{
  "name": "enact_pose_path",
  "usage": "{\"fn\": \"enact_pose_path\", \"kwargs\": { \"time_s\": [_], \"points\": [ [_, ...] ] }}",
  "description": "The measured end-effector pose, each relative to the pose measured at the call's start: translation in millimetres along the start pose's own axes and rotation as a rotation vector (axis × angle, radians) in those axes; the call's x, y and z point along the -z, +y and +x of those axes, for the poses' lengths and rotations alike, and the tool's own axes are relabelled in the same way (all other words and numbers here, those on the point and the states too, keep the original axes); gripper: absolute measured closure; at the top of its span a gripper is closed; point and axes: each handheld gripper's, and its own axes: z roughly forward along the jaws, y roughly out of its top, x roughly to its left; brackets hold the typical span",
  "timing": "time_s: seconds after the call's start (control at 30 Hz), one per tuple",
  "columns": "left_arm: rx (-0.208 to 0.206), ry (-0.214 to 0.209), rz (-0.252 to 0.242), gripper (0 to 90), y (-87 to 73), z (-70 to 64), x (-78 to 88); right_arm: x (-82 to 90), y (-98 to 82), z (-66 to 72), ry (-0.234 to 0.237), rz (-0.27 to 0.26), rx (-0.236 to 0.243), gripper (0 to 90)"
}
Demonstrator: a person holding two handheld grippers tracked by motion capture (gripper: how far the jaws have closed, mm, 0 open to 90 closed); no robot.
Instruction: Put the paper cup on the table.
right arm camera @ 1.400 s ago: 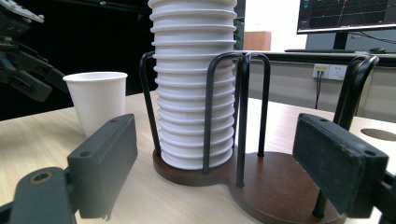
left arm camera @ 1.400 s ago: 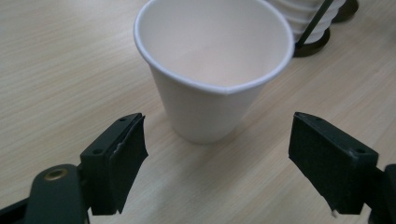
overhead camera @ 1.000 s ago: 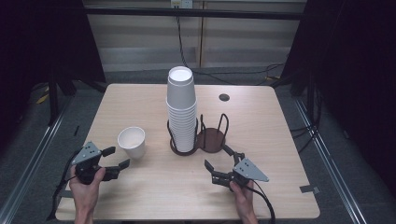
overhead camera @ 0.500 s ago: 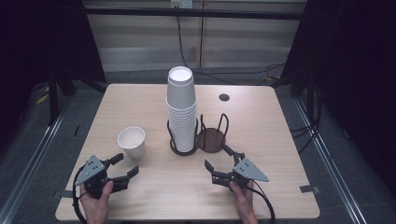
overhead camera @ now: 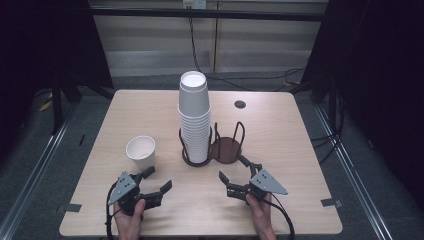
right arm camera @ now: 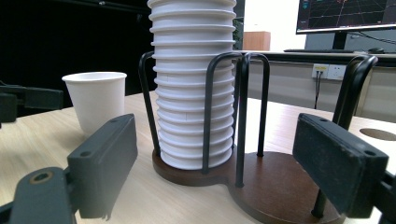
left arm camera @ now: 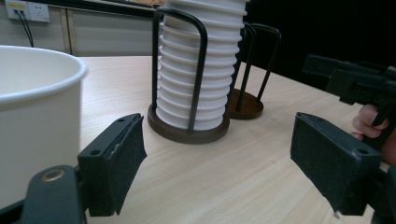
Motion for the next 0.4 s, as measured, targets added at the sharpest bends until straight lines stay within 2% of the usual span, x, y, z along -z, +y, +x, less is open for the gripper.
{"fn": "enact_pose_path", "kwargs": {
  "time_s": [0.03,0.13,0.23,0.27,0.33,0.4],
  "points": [
    [-0.011,0.004,0.009,17.6,-0.8,-1.5,-2.3,0.0,0.0,0.1,-0.001,0.001,0.000,13.4],
    [-0.019,0.016,-0.020,17.6,-1.4,-8.0,-8.0,0.0,0.0,0.1,0.000,0.000,-0.001,13.4],
    [-0.011,0.016,-0.027,17.6,-1.7,-8.1,-8.5,0.0,0.0,0.1,-0.001,0.001,0.000,13.4],
    [-0.019,0.025,-0.042,17.6,-2.1,-7.7,-7.1,0.0,0.0,0.1,-0.001,0.001,0.000,13.4],
    [-0.023,0.016,-0.079,17.6,-4.0,-8.9,-4.1,0.0,0.0,0.1,-0.002,0.000,0.000,13.4],
    [-0.049,0.005,-0.115,17.4,-6.0,-12.4,-1.5,-0.1,-0.1,0.2,-0.003,-0.001,0.000,13.4]
  ]
}}
